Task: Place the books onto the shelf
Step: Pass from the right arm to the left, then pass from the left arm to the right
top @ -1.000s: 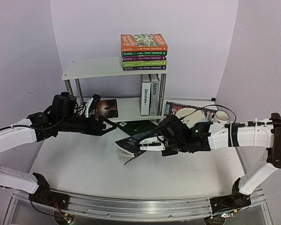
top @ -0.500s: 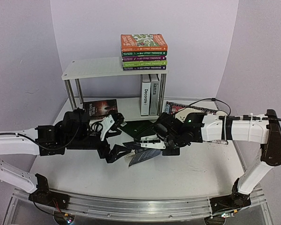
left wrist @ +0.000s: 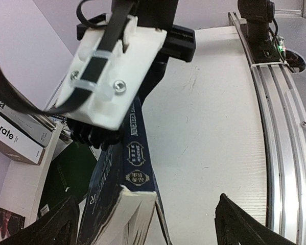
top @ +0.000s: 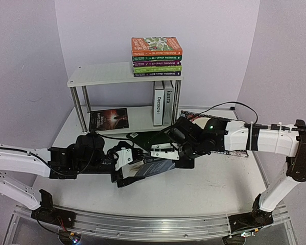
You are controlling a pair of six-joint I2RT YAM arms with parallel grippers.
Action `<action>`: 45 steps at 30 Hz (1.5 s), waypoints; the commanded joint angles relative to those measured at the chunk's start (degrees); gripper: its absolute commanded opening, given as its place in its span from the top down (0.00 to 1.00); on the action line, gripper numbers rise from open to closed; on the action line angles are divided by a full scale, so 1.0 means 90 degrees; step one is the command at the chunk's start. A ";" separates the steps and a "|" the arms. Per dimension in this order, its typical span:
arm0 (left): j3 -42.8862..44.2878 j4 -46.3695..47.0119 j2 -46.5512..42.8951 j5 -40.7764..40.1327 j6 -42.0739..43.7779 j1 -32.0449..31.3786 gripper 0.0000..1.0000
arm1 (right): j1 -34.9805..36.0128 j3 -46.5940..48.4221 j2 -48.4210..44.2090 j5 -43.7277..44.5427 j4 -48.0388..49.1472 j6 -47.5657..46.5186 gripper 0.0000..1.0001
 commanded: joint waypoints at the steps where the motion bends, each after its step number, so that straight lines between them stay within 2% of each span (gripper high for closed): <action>1: 0.0340 0.0336 0.0178 -0.0210 0.0338 -0.0030 0.10 | 0.0020 0.0279 -0.0559 -0.0262 0.0393 0.0230 1.00; 3: 0.0355 0.0336 0.0222 -0.0236 0.0318 -0.0029 0.17 | 0.0026 0.0176 -0.0680 -0.0481 0.0548 0.0210 1.00; 6: 0.0352 0.0339 0.0236 -0.0240 0.0286 -0.0029 0.35 | 0.0021 -0.0143 -0.0960 -0.0791 0.0922 0.0160 1.00; 12: 0.0312 0.0349 0.0222 -0.0189 0.0249 -0.0031 0.97 | 0.0019 -0.0589 -0.1413 -0.1251 0.1192 0.0053 0.97; 13: 0.0298 0.0355 0.0192 -0.0154 0.0250 -0.0027 0.99 | 0.0018 -0.0660 -0.1470 -0.1304 0.1220 0.0032 0.94; 14: 0.0278 0.0361 0.0151 -0.0103 0.0243 -0.0025 1.00 | 0.0020 -0.0737 -0.1533 -0.1348 0.1262 0.0017 0.89; 15: 0.0246 0.0381 0.0082 -0.0046 0.0223 -0.0024 1.00 | 0.0020 -0.0840 -0.1610 -0.1403 0.1323 0.0002 0.80; 16: 0.0193 0.0427 -0.0033 -0.0016 0.0188 -0.0016 1.00 | 0.0019 -0.1008 -0.1715 -0.1484 0.1411 -0.0017 0.62; 17: 0.0129 0.0486 -0.0146 -0.0005 0.0139 -0.0013 1.00 | 0.0011 -0.1217 -0.1834 -0.1590 0.1593 -0.0013 0.35; 18: 0.0045 0.0550 -0.0294 0.0008 0.0104 -0.0015 1.00 | 0.0002 -0.1508 -0.2026 -0.1686 0.1927 0.0015 0.15; 19: -0.0091 0.0611 -0.0536 0.0038 0.0076 -0.0014 1.00 | 0.0001 -0.1860 -0.2236 -0.1784 0.2454 0.0050 0.06; 20: -0.0193 0.0687 -0.0712 0.0093 0.0046 -0.0012 1.00 | -0.0027 -0.2199 -0.2470 -0.1897 0.2856 0.0120 0.03; 23: -0.0584 0.0902 -0.1405 0.0285 -0.0085 -0.0011 1.00 | -0.0356 -0.2868 -0.3063 -0.2424 0.3589 0.0533 0.02; 27: -0.0868 0.1010 -0.2210 0.0411 -0.0274 -0.0009 1.00 | -0.0952 -0.3042 -0.3294 -0.3391 0.3770 0.1107 0.02; 31: -0.0966 0.1075 -0.2698 0.0549 -0.0410 -0.0011 1.00 | -0.1184 -0.3180 -0.3399 -0.4212 0.4132 0.1484 0.02; 38: -0.0839 0.1215 -0.2991 0.0827 -0.0496 -0.0010 1.00 | -0.1204 -0.3232 -0.3439 -0.5069 0.4975 0.2012 0.02; 45: -0.0677 0.1488 -0.3052 0.1055 -0.0500 -0.0011 1.00 | -0.1202 -0.3198 -0.3478 -0.5865 0.5558 0.2404 0.15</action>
